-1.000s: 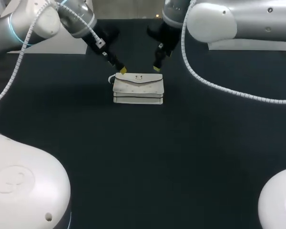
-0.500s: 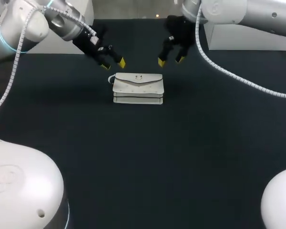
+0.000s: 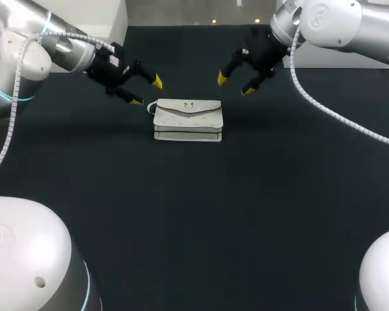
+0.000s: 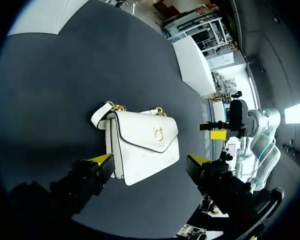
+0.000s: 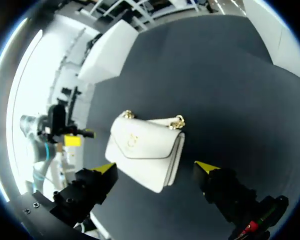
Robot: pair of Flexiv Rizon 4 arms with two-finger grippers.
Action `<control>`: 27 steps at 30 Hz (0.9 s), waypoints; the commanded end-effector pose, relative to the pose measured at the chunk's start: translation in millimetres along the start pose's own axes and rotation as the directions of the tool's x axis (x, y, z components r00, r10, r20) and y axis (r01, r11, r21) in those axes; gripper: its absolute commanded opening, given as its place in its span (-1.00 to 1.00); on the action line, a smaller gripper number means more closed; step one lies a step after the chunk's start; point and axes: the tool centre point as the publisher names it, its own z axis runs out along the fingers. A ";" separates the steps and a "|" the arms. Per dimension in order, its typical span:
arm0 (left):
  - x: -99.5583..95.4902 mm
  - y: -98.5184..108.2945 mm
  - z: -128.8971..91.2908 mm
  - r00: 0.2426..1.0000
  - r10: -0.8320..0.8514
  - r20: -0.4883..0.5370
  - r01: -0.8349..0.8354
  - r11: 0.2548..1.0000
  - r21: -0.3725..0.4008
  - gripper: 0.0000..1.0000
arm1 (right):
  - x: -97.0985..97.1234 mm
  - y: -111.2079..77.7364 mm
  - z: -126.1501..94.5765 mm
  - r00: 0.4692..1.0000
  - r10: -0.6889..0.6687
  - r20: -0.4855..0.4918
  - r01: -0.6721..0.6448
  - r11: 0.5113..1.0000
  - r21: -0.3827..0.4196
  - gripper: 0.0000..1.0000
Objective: Pick up the bag, open it, inspect its contents, close it, and place it on the opposite side
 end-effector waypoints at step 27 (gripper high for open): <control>-18.7 -4.6 18.8 0.948 -0.243 -0.207 0.224 0.968 -0.110 1.00 | -7.1 -7.4 35.5 0.923 0.281 -0.263 -0.256 0.958 0.127 1.00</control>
